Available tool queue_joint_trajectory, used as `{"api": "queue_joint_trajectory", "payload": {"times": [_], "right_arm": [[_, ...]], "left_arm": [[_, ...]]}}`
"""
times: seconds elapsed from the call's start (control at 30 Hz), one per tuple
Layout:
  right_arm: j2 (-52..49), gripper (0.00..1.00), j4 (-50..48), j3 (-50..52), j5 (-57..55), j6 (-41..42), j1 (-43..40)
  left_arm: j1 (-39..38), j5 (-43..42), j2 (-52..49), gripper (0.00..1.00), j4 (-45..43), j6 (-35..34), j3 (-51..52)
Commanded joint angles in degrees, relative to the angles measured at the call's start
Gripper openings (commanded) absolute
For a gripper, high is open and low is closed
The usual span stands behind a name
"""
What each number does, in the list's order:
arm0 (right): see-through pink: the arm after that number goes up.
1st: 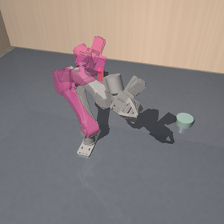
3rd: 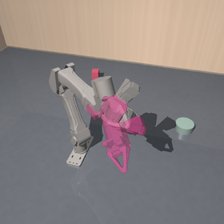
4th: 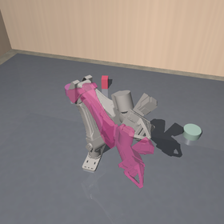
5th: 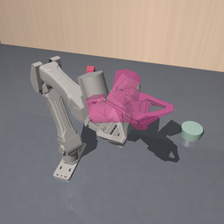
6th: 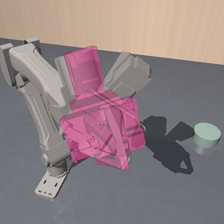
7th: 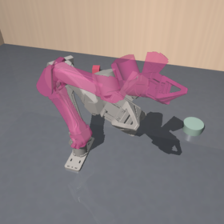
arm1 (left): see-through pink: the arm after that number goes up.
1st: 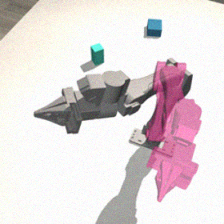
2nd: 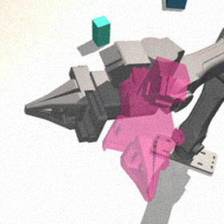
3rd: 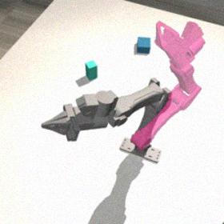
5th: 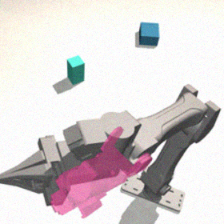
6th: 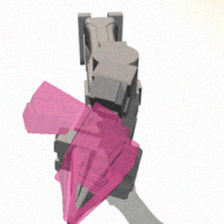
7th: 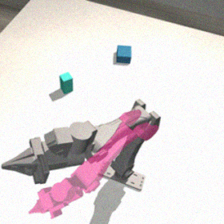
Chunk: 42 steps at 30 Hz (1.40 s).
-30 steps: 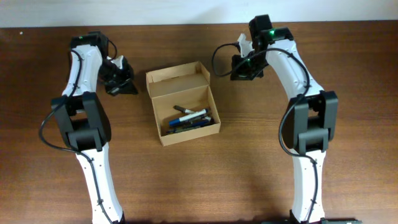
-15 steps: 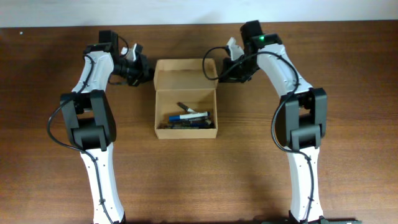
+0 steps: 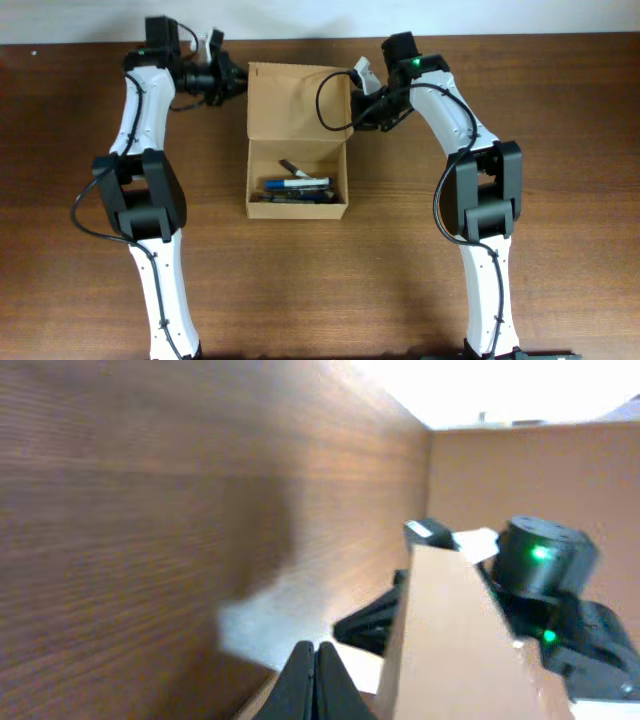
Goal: Pack container
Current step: 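Fold the lid forward over the box with both grippers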
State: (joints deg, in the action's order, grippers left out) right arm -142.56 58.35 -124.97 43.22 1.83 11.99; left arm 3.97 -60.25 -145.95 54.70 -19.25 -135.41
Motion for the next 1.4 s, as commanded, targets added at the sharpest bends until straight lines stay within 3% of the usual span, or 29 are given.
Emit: {"api": "queue_joint_trajectory", "payload": {"times": [0.0, 0.2, 0.6, 0.8, 1.2, 1.37], "right_arm": [[6.0, 0.04, 2.3, -4.4, 2.6, -6.2, 0.4], [9.4, 0.04, 9.5, -11.3, -1.9, -10.5, 1.5], [10.5, 0.04, 14.7, -12.3, -3.4, -10.6, 4.6], [16.2, 0.04, 17.4, -12.3, -19.5, -10.6, 9.6], [18.9, 0.04, 28.0, -12.1, -34.3, -10.6, 17.6], [18.9, 0.04, 29.9, -12.1, -35.0, -10.6, 17.6]], "left_arm": [[-0.1, -2.6, -0.5, 0.01, 4.4, 3.1, -7.6], [-0.6, 4.5, -0.5, 0.01, 20.0, 12.7, -16.7], [-0.7, 6.1, -0.5, 0.02, 31.9, 18.9, -17.4], [-1.6, 17.4, 0.2, 0.01, 41.1, 20.7, -19.3], [-11.5, 41.9, 7.3, 0.02, 42.0, 17.7, -18.1], [-13.9, 46.5, 10.9, 0.02, 42.0, 17.5, -12.5]]}}
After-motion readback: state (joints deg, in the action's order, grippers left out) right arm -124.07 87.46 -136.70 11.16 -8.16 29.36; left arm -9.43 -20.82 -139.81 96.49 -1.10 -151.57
